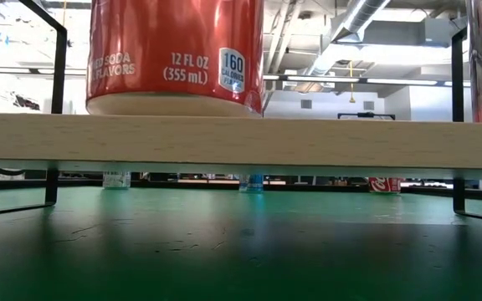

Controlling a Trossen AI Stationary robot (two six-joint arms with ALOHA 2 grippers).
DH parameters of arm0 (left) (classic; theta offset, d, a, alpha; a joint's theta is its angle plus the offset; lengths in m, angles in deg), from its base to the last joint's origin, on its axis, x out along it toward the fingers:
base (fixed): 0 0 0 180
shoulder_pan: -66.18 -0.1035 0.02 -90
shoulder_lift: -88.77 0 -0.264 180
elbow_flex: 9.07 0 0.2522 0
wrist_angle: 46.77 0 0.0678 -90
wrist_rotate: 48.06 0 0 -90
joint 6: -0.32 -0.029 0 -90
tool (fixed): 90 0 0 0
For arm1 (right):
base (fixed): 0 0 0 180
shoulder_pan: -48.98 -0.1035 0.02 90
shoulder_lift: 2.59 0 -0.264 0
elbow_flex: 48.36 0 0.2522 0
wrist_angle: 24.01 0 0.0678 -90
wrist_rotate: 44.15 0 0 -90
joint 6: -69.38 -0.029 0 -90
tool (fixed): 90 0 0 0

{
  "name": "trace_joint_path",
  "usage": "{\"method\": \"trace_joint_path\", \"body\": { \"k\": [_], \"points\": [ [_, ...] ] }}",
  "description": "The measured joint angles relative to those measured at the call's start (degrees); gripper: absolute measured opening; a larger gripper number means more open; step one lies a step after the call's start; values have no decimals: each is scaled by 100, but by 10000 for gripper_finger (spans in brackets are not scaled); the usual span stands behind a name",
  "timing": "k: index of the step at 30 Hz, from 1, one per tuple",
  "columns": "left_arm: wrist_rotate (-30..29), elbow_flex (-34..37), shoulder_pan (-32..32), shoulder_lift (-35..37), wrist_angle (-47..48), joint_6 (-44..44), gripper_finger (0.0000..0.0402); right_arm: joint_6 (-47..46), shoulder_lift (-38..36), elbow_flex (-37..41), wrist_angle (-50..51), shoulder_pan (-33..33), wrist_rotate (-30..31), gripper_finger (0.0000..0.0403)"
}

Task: Place canned beverage on shelf
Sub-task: Put the left orange soda can on the shelf

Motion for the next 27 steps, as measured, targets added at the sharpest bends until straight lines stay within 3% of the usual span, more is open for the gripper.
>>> {"method": "trace_joint_path", "body": {
  "k": [13, 27],
  "points": [
    [9, 0, 0, 0, -7, 83, 393, -18, 2, -548, 271, 0, 39, 384],
    [18, 0, 0, 0, -6, 128, 393, -479, 5, -283, 17, -85, 91, 384]
  ]
}}
